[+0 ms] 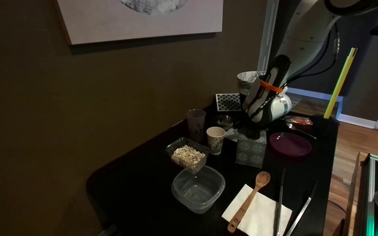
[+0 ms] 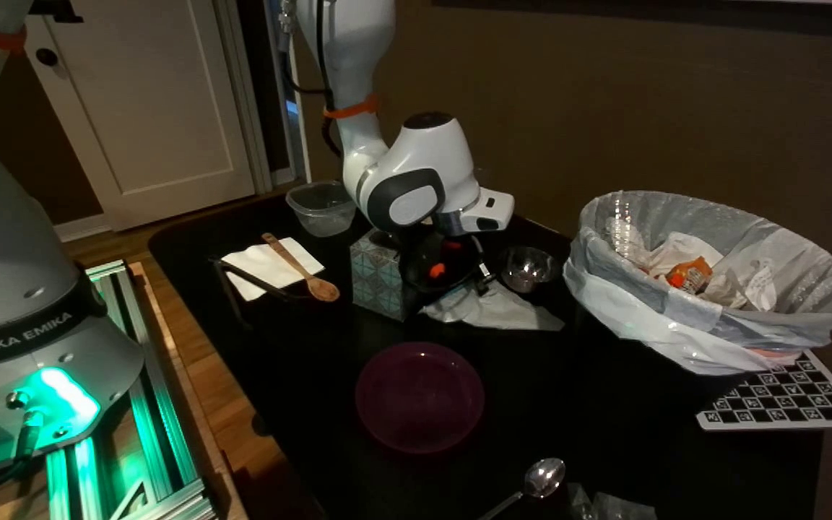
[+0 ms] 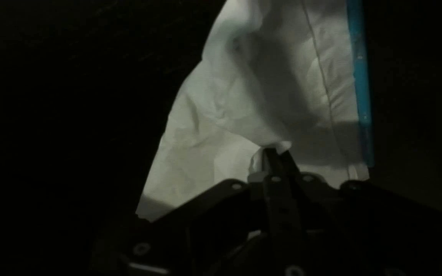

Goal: Move some white objects from the bowl to the paper towel, then wrap the and put them in the bin

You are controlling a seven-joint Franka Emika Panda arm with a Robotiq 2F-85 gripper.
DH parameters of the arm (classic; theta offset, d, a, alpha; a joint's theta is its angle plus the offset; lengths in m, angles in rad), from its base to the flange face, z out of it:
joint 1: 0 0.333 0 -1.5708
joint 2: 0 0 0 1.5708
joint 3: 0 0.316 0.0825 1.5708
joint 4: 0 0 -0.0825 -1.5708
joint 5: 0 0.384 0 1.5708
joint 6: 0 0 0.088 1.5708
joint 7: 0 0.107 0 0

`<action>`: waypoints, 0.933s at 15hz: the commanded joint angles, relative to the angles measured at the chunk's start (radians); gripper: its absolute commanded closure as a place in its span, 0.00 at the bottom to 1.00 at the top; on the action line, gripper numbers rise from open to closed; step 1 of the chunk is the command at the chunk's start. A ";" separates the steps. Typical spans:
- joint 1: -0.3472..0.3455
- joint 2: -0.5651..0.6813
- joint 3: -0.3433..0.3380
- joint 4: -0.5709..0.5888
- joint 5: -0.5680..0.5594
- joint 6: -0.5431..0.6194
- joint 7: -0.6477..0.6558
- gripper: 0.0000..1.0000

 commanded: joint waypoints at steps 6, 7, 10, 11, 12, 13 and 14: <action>-0.102 0.092 0.089 0.083 -0.034 0.051 -0.026 0.64; -0.110 0.095 0.096 0.087 -0.038 0.050 -0.028 0.55; -0.132 0.100 0.115 0.091 -0.046 0.046 -0.032 0.33; -0.138 0.100 0.119 0.091 -0.048 0.043 -0.033 0.26; -0.142 0.101 0.123 0.090 -0.051 0.042 -0.034 0.18; -0.145 0.102 0.123 0.090 -0.051 0.041 -0.035 0.11; -0.149 0.102 0.126 0.090 -0.051 0.038 -0.034 0.03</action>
